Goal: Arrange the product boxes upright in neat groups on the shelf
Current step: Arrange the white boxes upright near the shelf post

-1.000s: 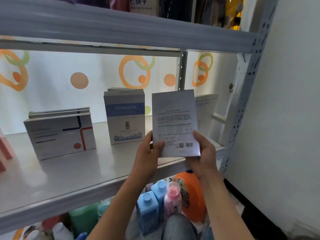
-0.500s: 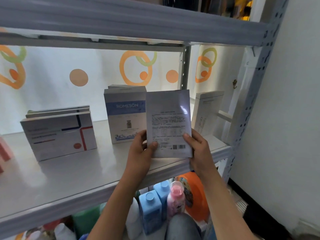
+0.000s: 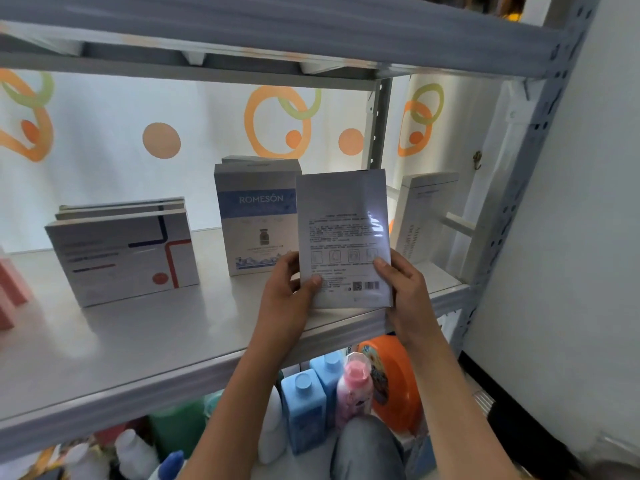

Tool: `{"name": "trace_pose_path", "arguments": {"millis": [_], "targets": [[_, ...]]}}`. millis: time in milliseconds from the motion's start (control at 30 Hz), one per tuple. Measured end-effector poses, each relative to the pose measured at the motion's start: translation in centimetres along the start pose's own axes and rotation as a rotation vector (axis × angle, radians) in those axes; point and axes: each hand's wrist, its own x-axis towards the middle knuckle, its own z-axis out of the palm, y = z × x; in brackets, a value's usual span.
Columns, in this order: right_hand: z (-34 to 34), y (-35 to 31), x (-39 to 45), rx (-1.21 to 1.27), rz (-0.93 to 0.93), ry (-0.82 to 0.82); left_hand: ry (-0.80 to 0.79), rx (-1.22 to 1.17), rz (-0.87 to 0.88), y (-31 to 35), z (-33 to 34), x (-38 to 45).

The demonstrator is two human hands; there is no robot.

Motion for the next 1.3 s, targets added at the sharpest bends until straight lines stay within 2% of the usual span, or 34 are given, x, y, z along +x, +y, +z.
{"name": "trace_pose_path", "arguments": {"millis": [267,400,467,533,633,767,900,1133,1300], "targets": [[0.2,-0.7,-0.4,0.012,0.000,0.016,0.042,0.034,0.016,0.0,0.4,-0.1],[0.3,-1.3,-1.4,0.206,0.007,0.007,0.198,0.270,0.256,0.4,1.7,-0.6],[0.5,-1.6,-2.1,0.254,-0.017,-0.021,0.251,0.348,0.268,1.3,2.4,-0.8],[0.9,-1.9,-2.6,0.286,-0.045,-0.091,0.188,0.324,0.190,2.6,3.1,-0.8],[1.7,-2.6,-3.4,0.335,-0.022,-0.172,-0.003,0.140,0.120,4.6,3.9,-0.5],[2.4,-3.9,-4.2,0.342,0.006,-0.174,-0.185,-0.013,0.084,5.9,5.5,-0.8],[2.0,-4.1,-4.7,-0.029,-0.154,-0.077,-0.258,-0.072,0.076,6.1,6.1,-1.3],[-0.6,-3.7,-5.5,-0.208,-0.249,0.124,-0.293,0.038,0.231,5.8,6.3,-1.7],[-2.6,-3.0,-4.6,-0.199,-0.299,0.238,-0.351,-0.116,0.116,5.3,8.3,-1.0]]}}
